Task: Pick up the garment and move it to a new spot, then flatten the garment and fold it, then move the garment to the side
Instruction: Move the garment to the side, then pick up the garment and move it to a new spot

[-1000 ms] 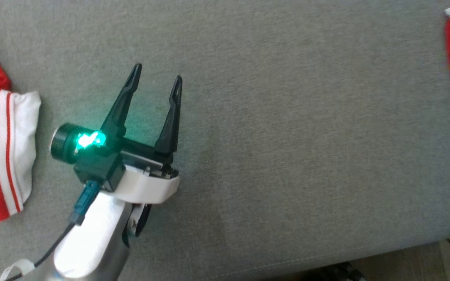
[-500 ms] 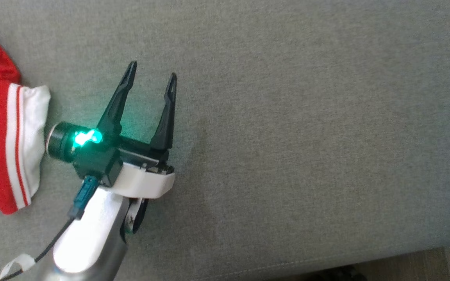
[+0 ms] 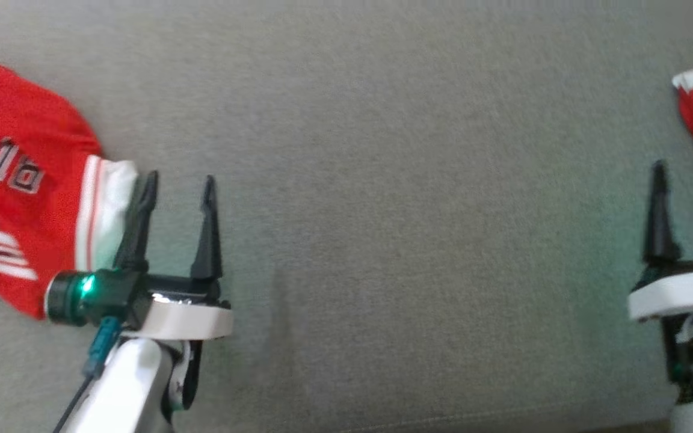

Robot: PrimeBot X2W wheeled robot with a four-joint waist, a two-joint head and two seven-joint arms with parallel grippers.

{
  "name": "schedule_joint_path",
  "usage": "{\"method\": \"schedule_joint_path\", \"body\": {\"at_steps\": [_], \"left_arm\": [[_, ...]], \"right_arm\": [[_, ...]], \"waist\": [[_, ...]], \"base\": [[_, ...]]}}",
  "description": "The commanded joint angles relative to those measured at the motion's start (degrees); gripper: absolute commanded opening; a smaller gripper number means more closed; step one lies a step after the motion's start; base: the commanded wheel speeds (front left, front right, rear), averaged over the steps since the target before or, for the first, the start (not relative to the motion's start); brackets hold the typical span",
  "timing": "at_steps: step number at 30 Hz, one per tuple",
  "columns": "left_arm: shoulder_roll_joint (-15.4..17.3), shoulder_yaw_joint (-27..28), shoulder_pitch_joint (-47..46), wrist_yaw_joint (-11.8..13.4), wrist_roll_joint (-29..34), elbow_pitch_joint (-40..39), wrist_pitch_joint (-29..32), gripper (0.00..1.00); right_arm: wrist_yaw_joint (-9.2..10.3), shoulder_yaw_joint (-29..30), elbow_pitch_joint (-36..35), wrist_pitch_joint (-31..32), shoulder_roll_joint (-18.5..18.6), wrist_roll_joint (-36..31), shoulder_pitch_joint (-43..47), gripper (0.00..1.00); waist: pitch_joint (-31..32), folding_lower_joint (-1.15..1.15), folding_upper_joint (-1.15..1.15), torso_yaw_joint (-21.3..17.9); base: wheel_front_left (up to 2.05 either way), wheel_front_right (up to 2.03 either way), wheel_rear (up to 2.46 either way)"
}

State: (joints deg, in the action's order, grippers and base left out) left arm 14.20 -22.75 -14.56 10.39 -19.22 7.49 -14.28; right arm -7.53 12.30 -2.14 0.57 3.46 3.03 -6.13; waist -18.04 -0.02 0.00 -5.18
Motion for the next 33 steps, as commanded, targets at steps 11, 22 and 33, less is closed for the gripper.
{"method": "schedule_joint_path", "body": {"at_steps": [11, 22, 33], "left_arm": [[3.9, 6.8, 5.5, 2.9, -3.0, -0.3, 0.3, 1.00], [4.7, 6.3, 13.4, 4.6, -4.4, -2.5, 3.2, 1.00], [4.7, 5.0, 16.6, 5.0, -4.9, -3.4, 4.7, 1.00]], "right_arm": [[0.04, -10.4, -11.4, 3.4, -0.6, 2.5, 7.1, 1.00], [0.04, -11.3, -12.2, 5.0, -0.6, 5.7, 13.9, 1.00], [0.04, -12.4, -12.0, 6.1, -0.6, 6.2, 16.1, 1.00]], "waist": [[8.8, 0.02, 0.00, 6.1], [14.3, 0.02, 0.00, 4.3], [17.1, 0.02, 0.00, 4.4]], "base": [[0.00, 0.00, 0.00], [0.00, 0.00, 0.00], [0.00, 0.00, 0.00]]}}
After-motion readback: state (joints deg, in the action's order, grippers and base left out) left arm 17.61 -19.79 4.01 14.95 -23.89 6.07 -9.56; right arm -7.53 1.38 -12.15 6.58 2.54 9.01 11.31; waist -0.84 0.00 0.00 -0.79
